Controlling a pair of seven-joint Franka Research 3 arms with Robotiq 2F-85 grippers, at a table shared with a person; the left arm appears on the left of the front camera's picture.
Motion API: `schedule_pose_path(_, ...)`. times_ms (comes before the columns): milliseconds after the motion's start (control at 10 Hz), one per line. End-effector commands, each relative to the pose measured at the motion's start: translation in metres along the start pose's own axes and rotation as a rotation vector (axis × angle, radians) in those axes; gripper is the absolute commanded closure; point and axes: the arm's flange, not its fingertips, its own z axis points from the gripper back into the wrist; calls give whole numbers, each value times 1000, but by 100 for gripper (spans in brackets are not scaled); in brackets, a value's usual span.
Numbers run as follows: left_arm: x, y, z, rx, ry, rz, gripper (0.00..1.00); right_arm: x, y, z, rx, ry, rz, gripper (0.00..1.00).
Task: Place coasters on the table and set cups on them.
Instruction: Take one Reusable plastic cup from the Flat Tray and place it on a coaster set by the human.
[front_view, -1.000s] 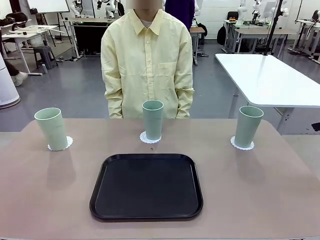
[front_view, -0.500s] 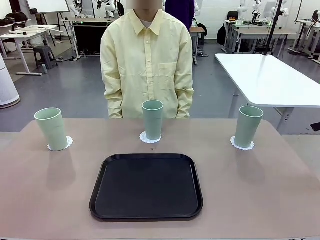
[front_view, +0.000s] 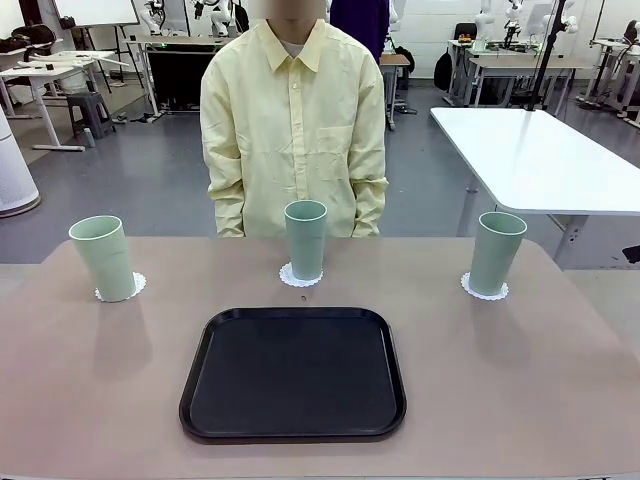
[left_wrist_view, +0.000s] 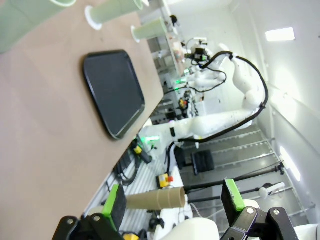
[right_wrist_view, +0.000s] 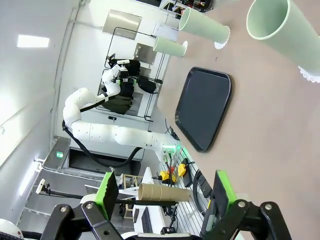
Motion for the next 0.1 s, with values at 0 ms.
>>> schedule_pose_path(0, 0, -3, 1, -3, -5, -4, 0, -2, 0, -1, 13, 1, 7, 0)
